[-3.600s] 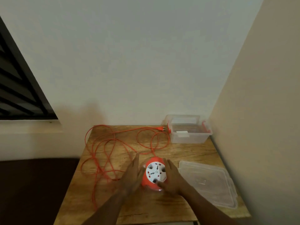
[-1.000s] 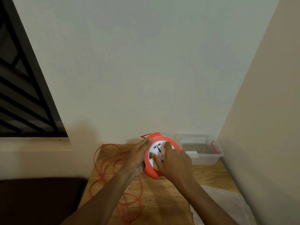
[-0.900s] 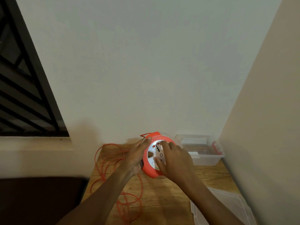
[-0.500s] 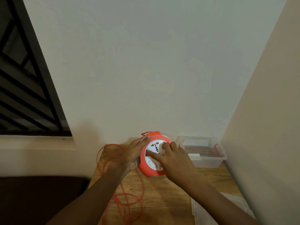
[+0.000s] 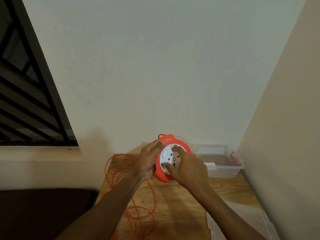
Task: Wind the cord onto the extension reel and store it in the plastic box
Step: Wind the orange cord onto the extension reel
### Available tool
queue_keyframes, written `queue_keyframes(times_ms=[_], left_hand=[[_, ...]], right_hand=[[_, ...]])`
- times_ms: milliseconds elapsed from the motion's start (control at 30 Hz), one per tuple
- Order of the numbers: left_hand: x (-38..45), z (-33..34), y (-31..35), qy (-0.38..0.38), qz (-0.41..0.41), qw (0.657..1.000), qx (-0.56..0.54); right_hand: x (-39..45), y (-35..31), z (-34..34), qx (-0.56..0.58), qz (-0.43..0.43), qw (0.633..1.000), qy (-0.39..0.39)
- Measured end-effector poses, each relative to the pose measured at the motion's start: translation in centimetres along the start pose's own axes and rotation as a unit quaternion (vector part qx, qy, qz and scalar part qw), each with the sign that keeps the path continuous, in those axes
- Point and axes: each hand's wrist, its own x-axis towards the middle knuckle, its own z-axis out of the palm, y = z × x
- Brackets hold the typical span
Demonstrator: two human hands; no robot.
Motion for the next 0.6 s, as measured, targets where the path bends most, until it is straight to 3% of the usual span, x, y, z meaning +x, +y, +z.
queue_keyframes(times_ms=[133,333,500,600], left_hand=[[0.1,-0.5,-0.3,0.005,-0.009,1.0,0.015],[0.9,-0.5,0.0,0.024,-0.048,0.999,-0.003],[1.5,-1.0,0.3,0.018,-0.08,0.997,-0.005],[1.5,-0.9,0.6,0.007,-0.09,0.996,-0.007]], right_hand=[[-0.9,0.0,0.6,0.143,0.08,0.985,-0.053],[-0.4,0.6,0.0,0.051,0.024,0.994,-0.094],[-0.5,0.5,-1.0,-0.105,-0.15,0.982,-0.042],[-0.1,0.9,-1.0,-0.132,-0.258,0.949,-0.123]])
